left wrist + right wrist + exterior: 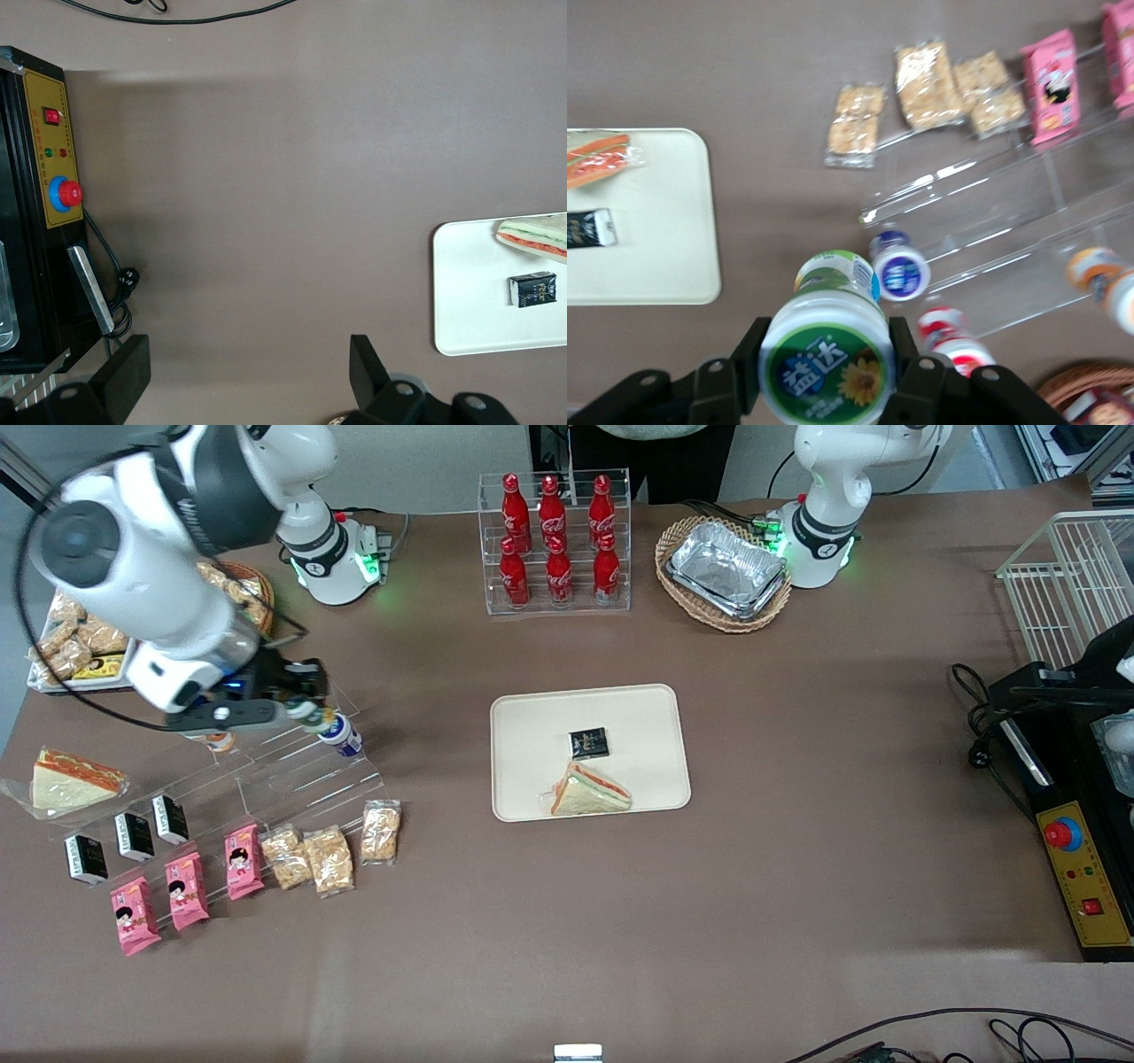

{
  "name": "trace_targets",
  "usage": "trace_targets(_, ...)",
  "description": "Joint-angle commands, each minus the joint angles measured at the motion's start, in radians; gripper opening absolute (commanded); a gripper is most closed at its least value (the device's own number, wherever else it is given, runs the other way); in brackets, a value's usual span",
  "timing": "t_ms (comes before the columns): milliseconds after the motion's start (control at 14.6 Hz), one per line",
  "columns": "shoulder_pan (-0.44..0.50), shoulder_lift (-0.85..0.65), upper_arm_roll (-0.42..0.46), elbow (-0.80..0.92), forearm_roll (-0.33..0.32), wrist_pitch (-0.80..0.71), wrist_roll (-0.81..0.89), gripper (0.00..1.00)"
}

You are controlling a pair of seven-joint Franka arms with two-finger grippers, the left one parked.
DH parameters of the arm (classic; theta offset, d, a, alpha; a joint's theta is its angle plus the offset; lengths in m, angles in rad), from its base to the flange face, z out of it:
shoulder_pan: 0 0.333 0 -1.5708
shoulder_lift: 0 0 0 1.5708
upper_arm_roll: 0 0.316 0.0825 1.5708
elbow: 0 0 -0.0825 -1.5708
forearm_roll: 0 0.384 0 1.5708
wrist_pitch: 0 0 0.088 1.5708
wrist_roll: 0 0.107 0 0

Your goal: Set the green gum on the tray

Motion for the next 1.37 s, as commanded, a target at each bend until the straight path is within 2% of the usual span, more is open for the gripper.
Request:
trace_targets(0, -0.006, 0.1, 0.136, 0.066, 0.017, 0.009, 0.238, 0.0)
trace_targets(205, -0.005, 0.187, 0.263, 0.063, 0.016, 0.122, 0.425, 0.0)
trace_targets(342, 0.013, 0.247, 0.31, 0.046, 0.006, 0.219, 0.511, 0.0)
trace_targets(685, 0.109, 0.376, 0.31, -0.107, -0.012, 0.568, 0.643, 0.0)
trace_targets(1027, 0.147, 0.402, 0.31, -0.242, -0.014, 0.693, 0.645, 0.0)
trace_targets(1301, 0.156, 0.43, 0.308, -0.275, -0.014, 0.761, 0.646, 0.0)
